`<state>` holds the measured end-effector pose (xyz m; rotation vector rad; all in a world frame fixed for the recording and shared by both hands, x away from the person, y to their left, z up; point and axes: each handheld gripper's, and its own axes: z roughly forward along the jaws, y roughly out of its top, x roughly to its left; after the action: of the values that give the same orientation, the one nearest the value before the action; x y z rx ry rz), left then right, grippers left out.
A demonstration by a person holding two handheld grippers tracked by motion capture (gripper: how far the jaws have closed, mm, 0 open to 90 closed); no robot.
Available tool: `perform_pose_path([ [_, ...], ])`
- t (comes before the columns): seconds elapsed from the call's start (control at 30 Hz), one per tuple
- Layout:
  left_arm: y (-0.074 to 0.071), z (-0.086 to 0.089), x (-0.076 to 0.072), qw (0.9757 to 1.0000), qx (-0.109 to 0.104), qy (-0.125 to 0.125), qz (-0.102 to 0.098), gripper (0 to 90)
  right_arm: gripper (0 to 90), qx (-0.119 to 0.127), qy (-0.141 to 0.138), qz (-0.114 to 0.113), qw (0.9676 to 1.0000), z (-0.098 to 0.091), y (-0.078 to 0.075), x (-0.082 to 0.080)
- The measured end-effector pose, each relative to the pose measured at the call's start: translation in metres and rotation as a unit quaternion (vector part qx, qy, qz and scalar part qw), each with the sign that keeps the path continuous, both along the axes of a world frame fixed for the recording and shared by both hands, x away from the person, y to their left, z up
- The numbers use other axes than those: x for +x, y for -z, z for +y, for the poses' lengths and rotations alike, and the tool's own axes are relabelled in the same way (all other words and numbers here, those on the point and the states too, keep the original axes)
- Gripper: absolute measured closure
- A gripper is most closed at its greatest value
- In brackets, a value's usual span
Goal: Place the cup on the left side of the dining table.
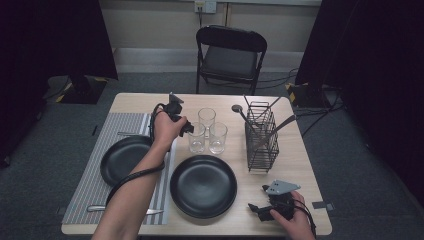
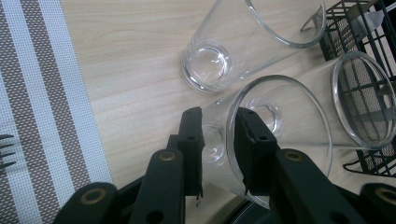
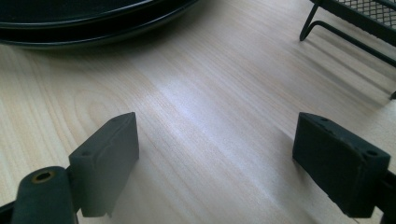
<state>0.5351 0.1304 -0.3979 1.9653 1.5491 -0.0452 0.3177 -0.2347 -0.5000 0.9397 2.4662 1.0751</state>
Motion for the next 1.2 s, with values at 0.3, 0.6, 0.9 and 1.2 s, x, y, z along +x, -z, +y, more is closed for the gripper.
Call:
perform_pose_path([
  [0.3, 0.001, 0.005, -0.002, 0.9999, -0.001, -0.004, 0.014, 75.1, 13.6, 0.001, -0.002, 0.001, 1.0, 0.0, 0.0, 0.0],
  [0.6, 0.003, 0.012, -0.006, 0.9994, -0.002, -0.014, 0.032, 76.3, 13.6, 0.001, -0.002, 0.001, 1.0, 0.0, 0.0, 0.0],
  [0.9, 0.008, 0.017, -0.008, 0.9989, 0.001, -0.02, 0.042, 80.0, 13.6, 0.001, -0.002, 0.001, 1.0, 0.0, 0.0, 0.0],
  [1.2, 0.015, 0.013, -0.007, 0.9983, 0.008, -0.022, 0.053, 81.2, 13.6, 0.001, -0.003, 0.002, 1.0, 0.0, 0.0, 0.0],
])
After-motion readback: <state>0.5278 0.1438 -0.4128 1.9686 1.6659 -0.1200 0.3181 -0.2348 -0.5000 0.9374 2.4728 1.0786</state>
